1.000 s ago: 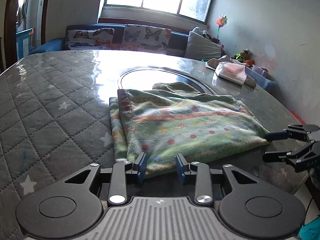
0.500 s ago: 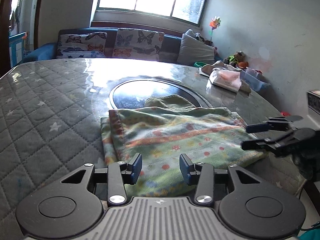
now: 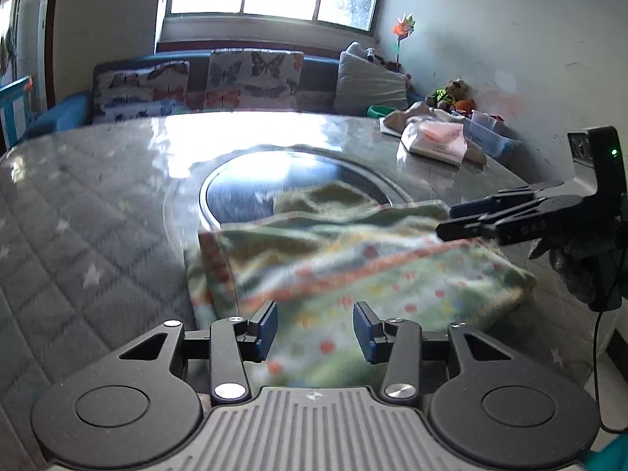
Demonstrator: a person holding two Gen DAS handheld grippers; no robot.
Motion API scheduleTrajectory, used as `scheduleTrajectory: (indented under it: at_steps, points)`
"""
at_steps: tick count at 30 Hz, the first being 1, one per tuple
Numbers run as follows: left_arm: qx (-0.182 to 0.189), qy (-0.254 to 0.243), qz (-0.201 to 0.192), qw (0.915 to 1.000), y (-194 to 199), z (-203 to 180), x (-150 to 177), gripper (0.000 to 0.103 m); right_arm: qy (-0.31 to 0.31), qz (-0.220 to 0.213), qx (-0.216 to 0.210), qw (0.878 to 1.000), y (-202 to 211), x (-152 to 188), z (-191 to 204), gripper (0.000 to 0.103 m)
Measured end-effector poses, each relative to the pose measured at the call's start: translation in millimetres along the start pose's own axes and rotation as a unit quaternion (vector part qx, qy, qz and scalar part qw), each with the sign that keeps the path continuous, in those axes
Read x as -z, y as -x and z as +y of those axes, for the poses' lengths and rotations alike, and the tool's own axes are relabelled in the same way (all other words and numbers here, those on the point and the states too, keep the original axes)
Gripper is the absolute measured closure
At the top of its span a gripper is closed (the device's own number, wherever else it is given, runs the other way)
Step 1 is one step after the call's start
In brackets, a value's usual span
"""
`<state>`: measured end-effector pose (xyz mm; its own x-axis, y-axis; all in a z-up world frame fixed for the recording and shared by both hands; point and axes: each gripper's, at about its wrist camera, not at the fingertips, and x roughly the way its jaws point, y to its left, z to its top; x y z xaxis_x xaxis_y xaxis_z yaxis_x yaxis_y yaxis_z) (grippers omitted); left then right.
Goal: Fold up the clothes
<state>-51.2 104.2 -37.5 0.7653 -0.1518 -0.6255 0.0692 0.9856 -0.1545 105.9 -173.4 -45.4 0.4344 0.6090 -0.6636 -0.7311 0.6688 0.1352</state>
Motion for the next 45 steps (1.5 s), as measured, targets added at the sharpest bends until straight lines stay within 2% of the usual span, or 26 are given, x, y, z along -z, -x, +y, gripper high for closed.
scheduleTrajectory:
  at_steps: [8,13,22,27,30,35,39,45]
  points:
    - [-0.02,0.008,0.014,0.9997,-30,17,-28,0.057,-0.024,0.011,0.016,1.0,-33,-10,-12,0.042]
    - [-0.025,0.013,0.029,0.9992,-50,28,-35,0.057,-0.025,0.007,0.021,0.999,-33,-14,-12,0.043]
    - [-0.042,0.018,0.032,0.9985,-64,30,-40,0.057,-0.015,0.004,0.019,1.0,-36,-16,0,0.042]
    - [-0.059,0.0,0.02,0.9981,-67,23,-46,0.057,0.009,-0.006,0.001,1.0,-31,-17,20,0.042]
    - [-0.078,-0.014,0.028,0.9965,-77,23,-44,0.057,0.017,-0.002,-0.013,1.0,-34,-14,32,0.041]
    - [-0.08,-0.007,0.021,0.9966,-70,24,-46,0.057,0.017,0.001,-0.018,1.0,-40,-7,42,0.036]
    - [-0.071,0.006,0.008,0.9974,-52,25,-47,0.054,0.017,0.001,-0.016,1.0,-40,-4,46,0.028]
    - [-0.067,0.038,0.008,0.997,-35,29,-40,0.047,0.019,0.003,-0.007,1.0,-46,-1,48,0.014]
